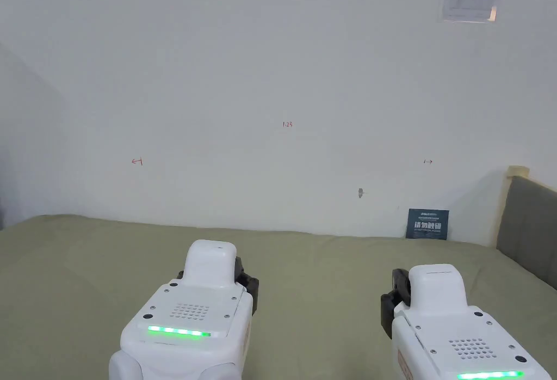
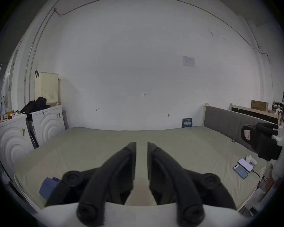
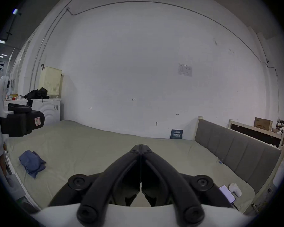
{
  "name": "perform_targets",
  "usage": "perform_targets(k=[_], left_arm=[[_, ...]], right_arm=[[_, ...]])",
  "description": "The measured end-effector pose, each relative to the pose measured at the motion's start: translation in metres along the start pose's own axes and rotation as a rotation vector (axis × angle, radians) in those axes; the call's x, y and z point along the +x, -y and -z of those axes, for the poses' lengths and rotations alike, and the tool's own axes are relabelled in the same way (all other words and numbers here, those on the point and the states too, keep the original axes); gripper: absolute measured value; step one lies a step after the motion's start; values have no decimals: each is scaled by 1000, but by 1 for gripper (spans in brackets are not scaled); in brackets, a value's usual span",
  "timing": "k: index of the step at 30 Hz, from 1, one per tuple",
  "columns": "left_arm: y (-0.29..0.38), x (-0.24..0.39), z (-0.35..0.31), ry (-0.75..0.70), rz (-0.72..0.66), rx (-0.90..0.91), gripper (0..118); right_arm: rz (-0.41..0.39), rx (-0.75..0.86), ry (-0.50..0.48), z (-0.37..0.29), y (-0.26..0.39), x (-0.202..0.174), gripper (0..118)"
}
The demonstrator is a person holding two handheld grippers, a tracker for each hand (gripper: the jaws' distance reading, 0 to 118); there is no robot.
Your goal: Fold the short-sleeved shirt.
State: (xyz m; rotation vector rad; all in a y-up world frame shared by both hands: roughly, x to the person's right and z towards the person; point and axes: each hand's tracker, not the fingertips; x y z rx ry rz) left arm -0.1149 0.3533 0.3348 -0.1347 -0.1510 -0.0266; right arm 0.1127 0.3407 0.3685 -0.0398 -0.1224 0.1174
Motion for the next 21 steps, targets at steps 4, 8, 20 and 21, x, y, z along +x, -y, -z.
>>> perform_targets(k=[4,8,20,21], left_arm=[[2,0,5,-112,-5,6,84],[0,-9,5,-84,-46,16,118],[2,-7,0,-65,-12,19,118],[2,-7,0,-64,-13,20,118]], right_arm=[[13,-10,41,2,-2,6,75],[34,8,55,-8,1,9,117],[28,2,55,-3,-2,12,118],[31,1,56,-3,-2,12,118]])
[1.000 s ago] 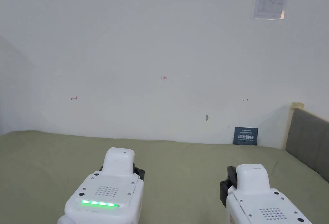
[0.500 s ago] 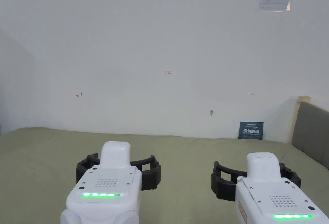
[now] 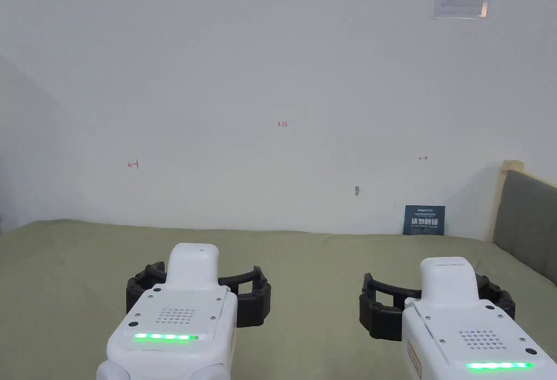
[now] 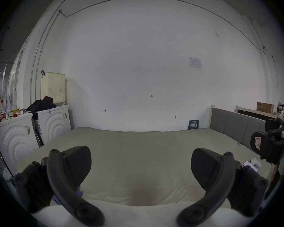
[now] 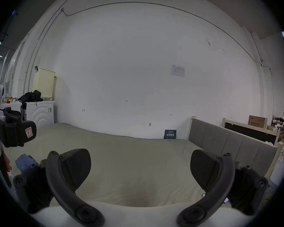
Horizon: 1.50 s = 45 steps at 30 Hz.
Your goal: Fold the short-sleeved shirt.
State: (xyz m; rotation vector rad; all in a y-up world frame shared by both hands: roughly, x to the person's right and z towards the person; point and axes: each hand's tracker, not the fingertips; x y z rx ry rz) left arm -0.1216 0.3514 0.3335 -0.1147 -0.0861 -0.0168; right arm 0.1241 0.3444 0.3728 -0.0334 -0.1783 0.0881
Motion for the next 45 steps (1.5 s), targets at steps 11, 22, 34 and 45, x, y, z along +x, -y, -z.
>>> perform_targets(k=[11,22,34,45], left_arm=[[1,-5,-2,-4,-7,-2,118],[1,-8,-5,-10,-4,5,118],[-1,-5,-7,3,3,0,118],[-6,-5,-7,4,0,-3,118]], right_arm=[[2,-7,0,1,0,0,118],[0,-14,-7,1,0,-1,118],[50,-80,-90,5,-3,3,118],[-96,-17,27,-4,-11,-9,118]])
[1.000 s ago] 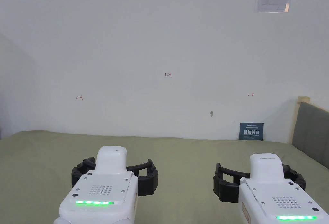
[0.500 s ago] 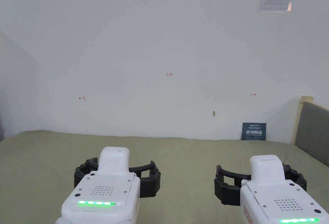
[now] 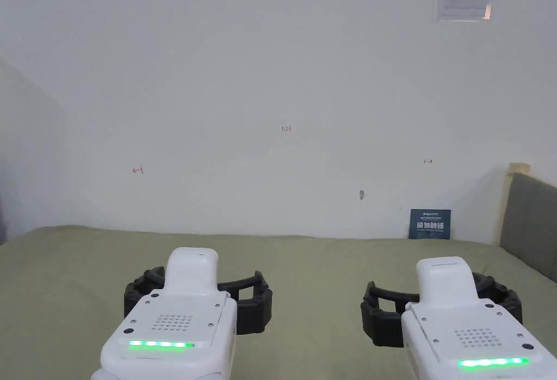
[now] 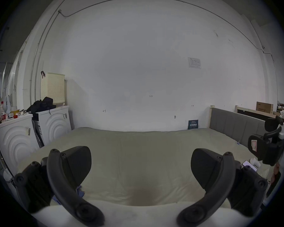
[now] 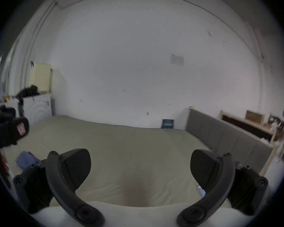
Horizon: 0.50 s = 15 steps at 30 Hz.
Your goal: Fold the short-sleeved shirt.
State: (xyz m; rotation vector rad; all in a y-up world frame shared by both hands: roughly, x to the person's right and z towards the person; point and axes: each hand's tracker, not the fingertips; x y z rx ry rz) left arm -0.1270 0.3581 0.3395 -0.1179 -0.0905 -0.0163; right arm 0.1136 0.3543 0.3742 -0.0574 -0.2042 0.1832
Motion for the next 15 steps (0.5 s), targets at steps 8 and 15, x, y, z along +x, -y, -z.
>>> perform_targets(k=[8,15], left_arm=[[-1,-2,-1,9,-8,-10,118],[-3,-2,-2,13,-23,-8,118]], right_arm=[[96,-34,-121,-5,-6,11,118],[96,-64,-105,-5,-8,10,118]])
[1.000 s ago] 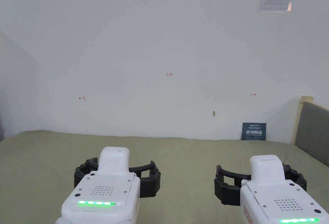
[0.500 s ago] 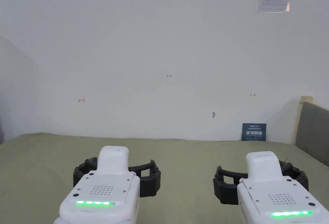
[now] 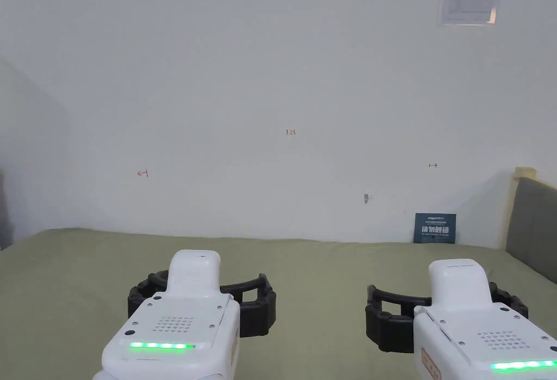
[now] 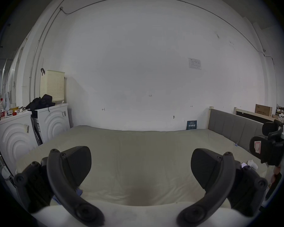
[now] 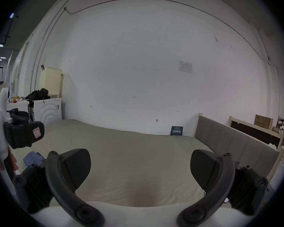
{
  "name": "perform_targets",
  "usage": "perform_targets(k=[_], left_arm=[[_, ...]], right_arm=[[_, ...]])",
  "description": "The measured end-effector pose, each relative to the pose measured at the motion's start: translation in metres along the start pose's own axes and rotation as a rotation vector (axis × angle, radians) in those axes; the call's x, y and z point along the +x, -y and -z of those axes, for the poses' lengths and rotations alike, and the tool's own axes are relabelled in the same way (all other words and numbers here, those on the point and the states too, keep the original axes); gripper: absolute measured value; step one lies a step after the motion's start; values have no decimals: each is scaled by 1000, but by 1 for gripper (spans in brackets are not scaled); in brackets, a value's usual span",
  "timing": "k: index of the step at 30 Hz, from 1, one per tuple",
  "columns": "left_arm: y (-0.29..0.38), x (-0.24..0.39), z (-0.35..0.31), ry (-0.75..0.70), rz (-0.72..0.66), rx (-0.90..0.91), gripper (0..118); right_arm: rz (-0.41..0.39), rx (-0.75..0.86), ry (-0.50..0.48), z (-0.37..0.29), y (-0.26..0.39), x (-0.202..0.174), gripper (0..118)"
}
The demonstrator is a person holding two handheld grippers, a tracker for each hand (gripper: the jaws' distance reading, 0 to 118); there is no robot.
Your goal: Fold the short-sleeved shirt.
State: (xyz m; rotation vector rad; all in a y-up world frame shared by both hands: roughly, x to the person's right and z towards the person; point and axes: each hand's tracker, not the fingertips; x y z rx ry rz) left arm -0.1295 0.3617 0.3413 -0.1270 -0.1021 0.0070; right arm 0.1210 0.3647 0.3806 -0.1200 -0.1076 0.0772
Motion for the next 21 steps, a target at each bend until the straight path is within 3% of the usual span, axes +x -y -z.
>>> perform_targets(k=[3,9,11,14,21], left_arm=[[-1,1,0,2,0,0,118],[-2,2,1,9,1,-5,118],[-2,2,1,12,0,-10,118],[-2,3,1,13,7,-12,118],[-3,2,0,14,4,-14,118]], right_arm=[[-23,41,60,2,3,-2,118],[-17,52,18,-1,0,-1,118],[17,-14,46,2,-5,-1,118],[35,38,99,1,-1,0,118],[23,44,42,1,0,5,118]])
